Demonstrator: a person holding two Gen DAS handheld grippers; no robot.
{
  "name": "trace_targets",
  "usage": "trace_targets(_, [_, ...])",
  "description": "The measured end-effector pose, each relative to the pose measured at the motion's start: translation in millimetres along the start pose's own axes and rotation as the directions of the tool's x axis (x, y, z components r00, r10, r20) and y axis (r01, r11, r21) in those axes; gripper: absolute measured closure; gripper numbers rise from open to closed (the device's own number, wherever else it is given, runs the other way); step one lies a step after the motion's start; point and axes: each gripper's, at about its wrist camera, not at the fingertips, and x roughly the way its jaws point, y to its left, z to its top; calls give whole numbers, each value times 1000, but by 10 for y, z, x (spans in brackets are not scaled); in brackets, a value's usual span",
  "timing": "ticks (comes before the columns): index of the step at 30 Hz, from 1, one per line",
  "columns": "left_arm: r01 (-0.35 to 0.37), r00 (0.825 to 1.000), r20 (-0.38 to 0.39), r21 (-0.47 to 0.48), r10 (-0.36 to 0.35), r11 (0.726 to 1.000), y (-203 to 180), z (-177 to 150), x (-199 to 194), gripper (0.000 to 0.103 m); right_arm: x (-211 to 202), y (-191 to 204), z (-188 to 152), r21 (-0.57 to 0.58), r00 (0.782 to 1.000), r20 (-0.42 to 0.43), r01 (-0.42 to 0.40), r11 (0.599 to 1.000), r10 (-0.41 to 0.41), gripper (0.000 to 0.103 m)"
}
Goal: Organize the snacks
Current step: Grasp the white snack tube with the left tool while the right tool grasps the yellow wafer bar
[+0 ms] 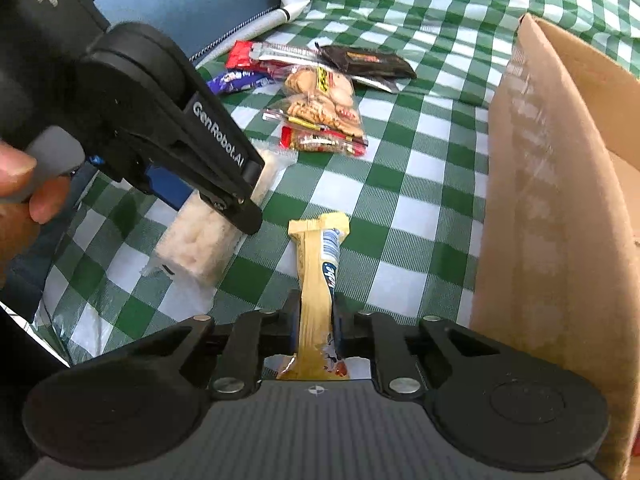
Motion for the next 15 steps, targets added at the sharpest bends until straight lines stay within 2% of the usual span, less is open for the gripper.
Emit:
trace_targets(8, [60,995,83,-7,-59,998,-2,-18,-177,62,-169,-40,29,5,997,77,-10,1000,10,89])
trace_targets(15, [104,971,223,-52,-90,993,51,-13,-439,63,-425,-99,61,14,980,197,-18,1000,15,89])
